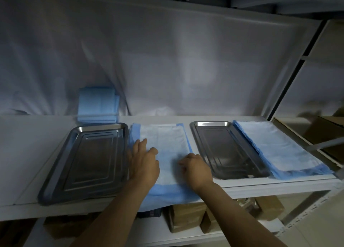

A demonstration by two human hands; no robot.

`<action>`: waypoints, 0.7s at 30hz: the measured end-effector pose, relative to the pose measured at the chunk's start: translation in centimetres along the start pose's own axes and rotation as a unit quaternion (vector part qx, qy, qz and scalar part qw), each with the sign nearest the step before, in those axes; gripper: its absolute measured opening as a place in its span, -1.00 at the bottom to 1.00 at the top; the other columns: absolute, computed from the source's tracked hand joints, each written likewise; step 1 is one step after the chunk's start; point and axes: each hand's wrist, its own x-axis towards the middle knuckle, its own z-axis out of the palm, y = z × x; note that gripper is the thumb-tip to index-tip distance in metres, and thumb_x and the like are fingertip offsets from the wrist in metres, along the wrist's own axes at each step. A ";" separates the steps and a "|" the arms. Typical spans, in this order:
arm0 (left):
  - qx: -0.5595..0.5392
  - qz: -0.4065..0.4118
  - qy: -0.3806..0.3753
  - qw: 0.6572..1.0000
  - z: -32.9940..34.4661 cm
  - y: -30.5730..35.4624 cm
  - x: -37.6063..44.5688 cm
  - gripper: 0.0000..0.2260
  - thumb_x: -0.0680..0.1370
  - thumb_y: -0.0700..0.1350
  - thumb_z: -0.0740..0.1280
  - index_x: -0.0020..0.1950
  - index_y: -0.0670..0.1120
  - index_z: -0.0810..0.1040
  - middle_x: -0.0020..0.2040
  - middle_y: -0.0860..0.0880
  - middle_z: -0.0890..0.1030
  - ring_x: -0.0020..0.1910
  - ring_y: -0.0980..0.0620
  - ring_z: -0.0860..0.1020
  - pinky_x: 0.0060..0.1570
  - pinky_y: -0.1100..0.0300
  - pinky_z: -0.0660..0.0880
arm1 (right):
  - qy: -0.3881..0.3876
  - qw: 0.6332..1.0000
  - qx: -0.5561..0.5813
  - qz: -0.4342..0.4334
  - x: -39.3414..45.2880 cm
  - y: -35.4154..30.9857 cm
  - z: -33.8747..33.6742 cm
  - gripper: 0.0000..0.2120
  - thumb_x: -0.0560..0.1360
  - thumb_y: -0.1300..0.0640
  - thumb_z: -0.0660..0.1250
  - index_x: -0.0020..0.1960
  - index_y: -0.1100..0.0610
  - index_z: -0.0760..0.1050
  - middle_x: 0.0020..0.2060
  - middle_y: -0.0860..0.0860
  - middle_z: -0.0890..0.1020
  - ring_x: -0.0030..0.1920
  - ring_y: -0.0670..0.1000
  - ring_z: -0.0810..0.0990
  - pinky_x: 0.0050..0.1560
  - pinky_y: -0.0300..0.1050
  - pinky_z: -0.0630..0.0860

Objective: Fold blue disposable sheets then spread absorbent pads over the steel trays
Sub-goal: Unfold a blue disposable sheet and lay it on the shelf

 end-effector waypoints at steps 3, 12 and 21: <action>-0.050 0.042 0.016 0.998 0.3 2.8 0.4 -0.78 0.56 -0.06 0.26 0.19 0.04 0.56 0.41 0.02 0.33 0.43 -0.02 0.20 0.42 0.10 0.16 | 0.066 0.997 0.042 0.025 -0.3 1.8 -1.8 -0.71 0.56 0.19 0.19 0.21 0.03 0.56 0.14 -0.01 0.52 0.15 0.03 0.51 -0.06 -0.20 0.44; -0.206 0.095 -0.081 0.971 3.3 15.9 2.8 -0.86 0.49 -0.19 0.31 -0.08 -0.03 0.66 0.01 -0.05 0.62 0.06 -0.06 0.56 0.07 0.21 0.43 | 0.138 0.968 0.072 0.196 -2.1 12.9 -6.9 -0.77 0.59 0.07 0.20 0.17 0.06 0.54 0.13 0.04 0.52 0.09 0.06 0.56 0.03 -0.08 0.49; -0.327 0.033 -0.139 0.934 6.0 25.7 4.5 -0.86 0.52 -0.21 0.30 -0.05 -0.11 0.66 -0.08 -0.01 0.65 -0.03 0.03 0.59 -0.03 0.26 0.46 | 0.102 0.949 0.049 0.295 -2.4 24.8 -8.6 -0.67 0.59 0.14 0.20 0.35 0.08 0.43 0.29 0.07 0.46 0.25 0.11 0.47 0.25 0.02 0.47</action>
